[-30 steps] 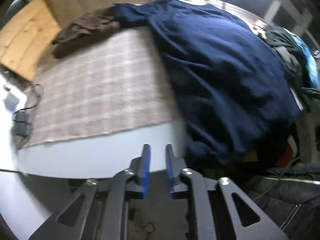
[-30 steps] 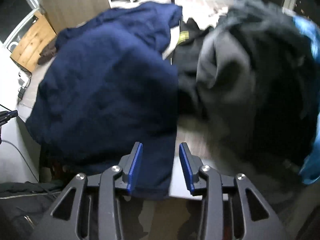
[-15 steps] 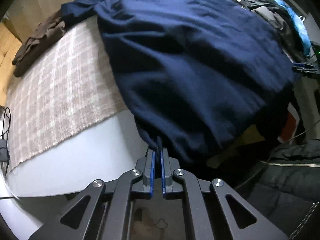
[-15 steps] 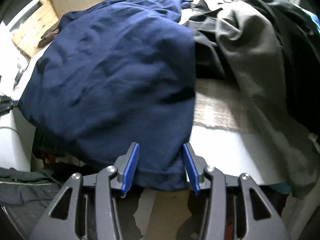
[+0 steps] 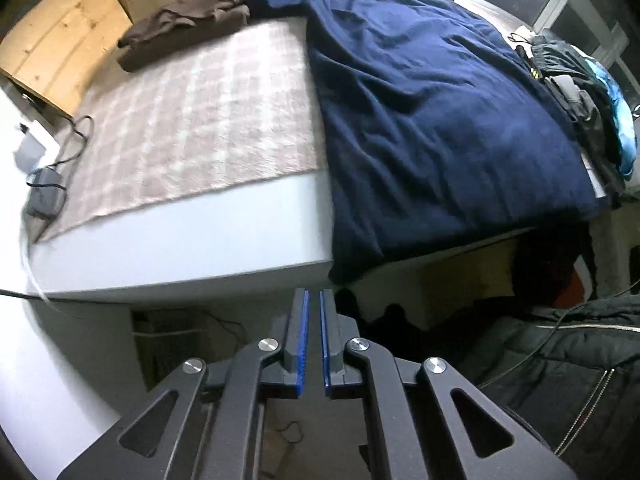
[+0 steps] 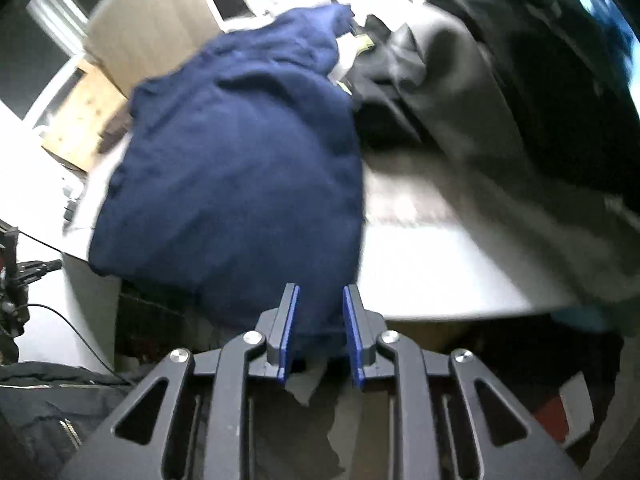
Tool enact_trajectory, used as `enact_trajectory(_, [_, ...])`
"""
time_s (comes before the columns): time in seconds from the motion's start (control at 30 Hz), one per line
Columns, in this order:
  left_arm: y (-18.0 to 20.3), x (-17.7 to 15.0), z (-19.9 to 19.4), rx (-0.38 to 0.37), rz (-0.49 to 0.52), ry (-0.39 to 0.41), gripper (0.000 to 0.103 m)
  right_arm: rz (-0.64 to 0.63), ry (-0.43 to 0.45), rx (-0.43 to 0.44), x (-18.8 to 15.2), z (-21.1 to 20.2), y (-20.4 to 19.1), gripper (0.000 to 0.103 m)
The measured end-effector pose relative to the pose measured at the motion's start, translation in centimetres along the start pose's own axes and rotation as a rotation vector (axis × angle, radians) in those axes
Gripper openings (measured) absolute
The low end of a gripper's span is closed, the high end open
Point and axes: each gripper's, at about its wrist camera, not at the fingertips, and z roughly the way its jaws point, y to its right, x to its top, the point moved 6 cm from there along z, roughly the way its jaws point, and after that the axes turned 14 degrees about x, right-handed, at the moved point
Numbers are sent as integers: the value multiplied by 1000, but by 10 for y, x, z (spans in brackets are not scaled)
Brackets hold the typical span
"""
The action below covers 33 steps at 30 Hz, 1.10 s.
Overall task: Fold clothes
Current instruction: 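Grasp the navy sweatshirt hem with both grippers at its edge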
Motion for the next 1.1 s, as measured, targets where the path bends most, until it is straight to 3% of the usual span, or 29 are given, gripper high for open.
enact_trajectory(0.2, [21,-2,22,-50,42,-11,11,-31,-63,-53,-8,5,29,22])
enact_trajectory(0.3, [30,-2,28,-68,30,-18,12,-82,-79,-84,-6,15,24,22])
enact_trajectory(0.43, [38,-4,41,-63,47,-40,22,-126,-105,-106,-5,18,24,26])
enact_trajectory(0.5, [41,-6,53,-64,43,-61,22,-155,-122,-119,-4,20,18,34])
enact_trajectory(0.7, [51,3,67,-114,-6,-59,22,-262,-151,-174,-5,27,8,34])
enact_trajectory(0.77, [53,7,65,-139,-30,-43,19,-273,-155,-180,-6,25,7,34])
enact_trajectory(0.83, [53,11,60,-167,-67,-21,0,-280,-154,-178,-5,26,7,34])
enact_trajectory(0.87, [53,13,57,-180,-86,-10,0,-283,-154,-178,-5,26,7,34])
enact_trajectory(0.93, [52,13,45,-196,-103,8,0,-282,-145,-176,-1,32,5,24])
enact_trajectory(0.97, [51,12,38,-202,-109,16,0,-280,-141,-174,1,35,3,5])
enact_trajectory(1.1, [25,5,-5,-135,-133,67,0,-232,-52,-90,11,13,-10,4])
